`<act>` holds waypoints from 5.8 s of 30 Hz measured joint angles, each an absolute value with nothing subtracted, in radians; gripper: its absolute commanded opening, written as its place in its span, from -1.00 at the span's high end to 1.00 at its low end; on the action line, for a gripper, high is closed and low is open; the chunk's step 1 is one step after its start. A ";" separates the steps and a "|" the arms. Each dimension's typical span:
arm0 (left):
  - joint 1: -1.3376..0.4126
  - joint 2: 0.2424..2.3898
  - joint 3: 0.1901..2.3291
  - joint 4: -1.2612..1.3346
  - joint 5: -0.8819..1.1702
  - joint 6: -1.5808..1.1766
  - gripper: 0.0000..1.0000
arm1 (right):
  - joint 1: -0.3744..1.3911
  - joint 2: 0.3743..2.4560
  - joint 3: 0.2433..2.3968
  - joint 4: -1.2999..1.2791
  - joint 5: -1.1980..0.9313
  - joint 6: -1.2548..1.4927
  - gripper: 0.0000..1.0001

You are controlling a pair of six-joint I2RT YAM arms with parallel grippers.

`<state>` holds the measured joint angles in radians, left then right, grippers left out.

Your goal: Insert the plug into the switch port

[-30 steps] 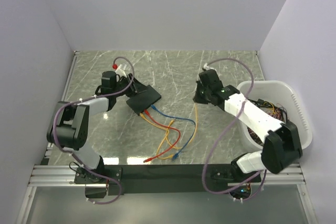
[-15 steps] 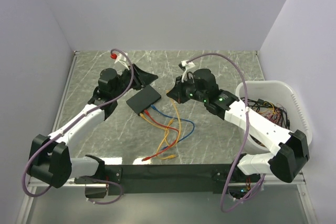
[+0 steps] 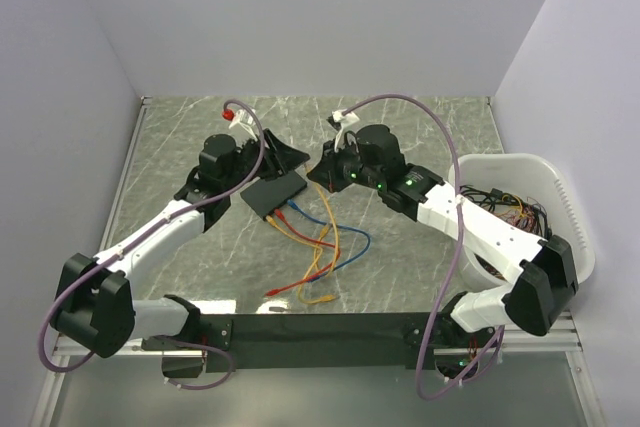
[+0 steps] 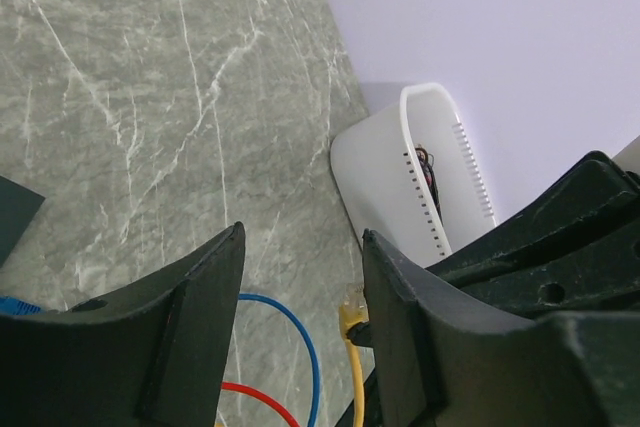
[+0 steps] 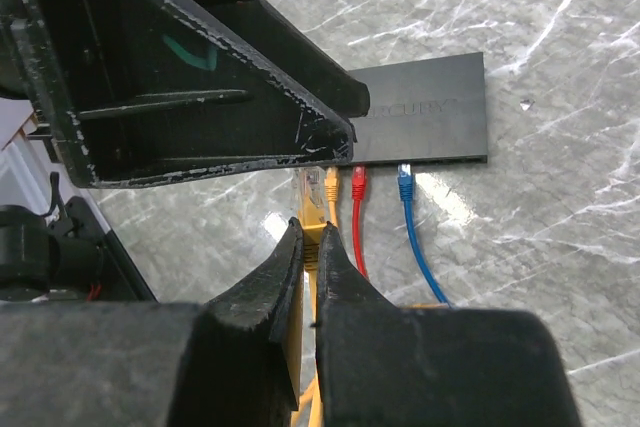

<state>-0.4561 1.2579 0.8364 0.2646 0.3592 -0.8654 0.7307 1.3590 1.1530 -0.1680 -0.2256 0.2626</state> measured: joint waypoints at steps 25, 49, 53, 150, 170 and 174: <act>-0.516 1.254 0.836 0.264 0.332 -0.854 0.61 | 0.733 1.396 1.167 -0.167 -0.189 0.272 1.00; -0.519 1.253 0.811 0.452 0.409 -0.882 0.38 | 0.655 1.391 1.076 0.096 -0.599 0.425 1.00; -0.521 1.237 0.806 0.494 0.431 -0.890 0.42 | 0.617 1.396 1.038 0.217 -0.711 0.490 1.00; -0.525 1.292 0.896 0.192 0.259 -0.881 0.99 | 0.825 1.439 1.212 -0.188 -0.045 0.259 0.47; -0.506 1.361 0.929 0.139 0.219 -0.850 -0.42 | 0.824 1.458 1.188 -0.207 0.070 0.252 1.00; -0.430 1.403 0.932 0.139 0.228 -0.832 -0.40 | 0.783 1.542 1.188 -0.228 0.111 0.257 1.00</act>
